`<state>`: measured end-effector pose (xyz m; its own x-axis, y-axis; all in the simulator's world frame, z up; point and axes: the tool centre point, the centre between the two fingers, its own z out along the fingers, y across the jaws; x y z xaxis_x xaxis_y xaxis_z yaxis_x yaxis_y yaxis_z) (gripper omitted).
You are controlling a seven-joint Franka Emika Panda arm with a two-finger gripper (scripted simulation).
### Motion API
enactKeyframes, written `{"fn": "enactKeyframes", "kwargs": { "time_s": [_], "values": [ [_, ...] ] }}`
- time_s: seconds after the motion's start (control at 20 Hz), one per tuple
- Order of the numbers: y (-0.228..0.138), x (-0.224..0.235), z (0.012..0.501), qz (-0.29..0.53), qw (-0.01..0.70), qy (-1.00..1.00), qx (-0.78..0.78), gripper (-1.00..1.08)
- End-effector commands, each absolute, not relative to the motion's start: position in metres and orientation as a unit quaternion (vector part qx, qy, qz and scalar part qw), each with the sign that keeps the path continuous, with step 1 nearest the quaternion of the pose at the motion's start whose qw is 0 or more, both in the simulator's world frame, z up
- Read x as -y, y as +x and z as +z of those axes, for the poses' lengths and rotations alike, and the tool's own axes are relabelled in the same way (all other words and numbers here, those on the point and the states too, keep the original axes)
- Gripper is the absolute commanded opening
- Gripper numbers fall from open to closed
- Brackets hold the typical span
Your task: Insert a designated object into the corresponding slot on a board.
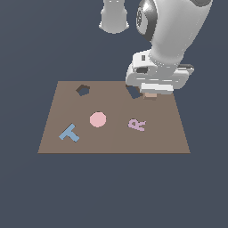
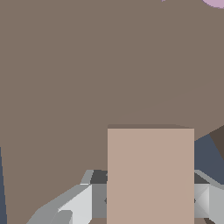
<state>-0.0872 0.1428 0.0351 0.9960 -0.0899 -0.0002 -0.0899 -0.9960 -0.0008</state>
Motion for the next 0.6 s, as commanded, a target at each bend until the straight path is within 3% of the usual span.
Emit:
{"fn": "enactKeyframes", "kwargs": {
  "time_s": [0.0, 0.55],
  "values": [
    [-0.092, -0.134, 0.036, 0.0, 0.0, -1.0, -0.002, -1.0],
    [-0.102, -0.1, 0.039, 0.0, 0.0, -0.991, 0.137, -1.0]
  ]
}}
